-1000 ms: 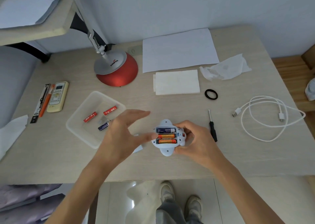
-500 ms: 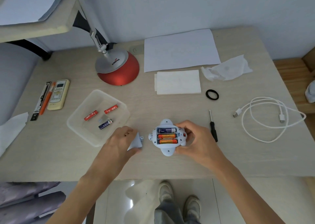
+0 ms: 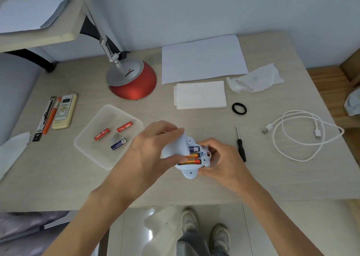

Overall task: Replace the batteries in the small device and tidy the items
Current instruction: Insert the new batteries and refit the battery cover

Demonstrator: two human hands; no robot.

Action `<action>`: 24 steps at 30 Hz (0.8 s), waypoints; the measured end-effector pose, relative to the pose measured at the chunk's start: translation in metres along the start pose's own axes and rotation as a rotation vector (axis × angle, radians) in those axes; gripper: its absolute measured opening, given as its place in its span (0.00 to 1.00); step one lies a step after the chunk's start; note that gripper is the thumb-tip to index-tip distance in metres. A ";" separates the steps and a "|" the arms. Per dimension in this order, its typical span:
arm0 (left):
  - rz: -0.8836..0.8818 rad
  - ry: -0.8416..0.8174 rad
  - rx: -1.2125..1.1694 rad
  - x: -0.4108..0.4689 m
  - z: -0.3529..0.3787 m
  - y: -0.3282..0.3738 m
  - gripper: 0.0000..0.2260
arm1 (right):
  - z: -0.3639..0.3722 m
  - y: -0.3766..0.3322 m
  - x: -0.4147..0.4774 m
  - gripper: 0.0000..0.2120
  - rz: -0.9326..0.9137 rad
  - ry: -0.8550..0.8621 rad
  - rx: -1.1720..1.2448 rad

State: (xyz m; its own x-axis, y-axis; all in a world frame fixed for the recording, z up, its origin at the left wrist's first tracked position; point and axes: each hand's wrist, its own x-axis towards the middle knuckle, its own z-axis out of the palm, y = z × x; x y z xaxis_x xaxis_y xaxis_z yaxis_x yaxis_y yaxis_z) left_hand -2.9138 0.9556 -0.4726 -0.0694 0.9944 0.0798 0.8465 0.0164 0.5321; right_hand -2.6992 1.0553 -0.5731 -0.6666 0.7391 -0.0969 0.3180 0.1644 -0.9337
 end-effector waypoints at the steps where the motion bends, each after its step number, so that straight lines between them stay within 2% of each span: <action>1: 0.006 -0.016 -0.039 0.004 0.003 0.005 0.25 | 0.000 0.000 0.000 0.23 0.004 0.007 0.008; 6: 0.018 -0.094 -0.169 0.018 0.028 0.010 0.19 | 0.002 0.002 0.000 0.20 0.010 0.039 -0.008; 11: -0.007 -0.129 -0.174 0.019 0.048 0.000 0.18 | 0.003 0.004 -0.001 0.20 0.016 0.056 -0.010; 15: -0.047 -0.085 -0.231 0.016 0.051 -0.004 0.19 | 0.003 0.004 -0.001 0.21 0.011 0.062 -0.015; 24: -0.049 -0.045 -0.156 0.007 0.049 -0.014 0.24 | 0.002 0.001 0.000 0.23 0.010 0.035 -0.038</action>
State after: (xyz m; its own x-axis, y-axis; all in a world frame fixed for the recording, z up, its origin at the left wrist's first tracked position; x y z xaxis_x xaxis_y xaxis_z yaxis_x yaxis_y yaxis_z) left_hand -2.9006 0.9670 -0.5210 -0.0818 0.9965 0.0143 0.7500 0.0521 0.6594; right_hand -2.7006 1.0540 -0.5745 -0.6395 0.7630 -0.0939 0.3505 0.1807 -0.9190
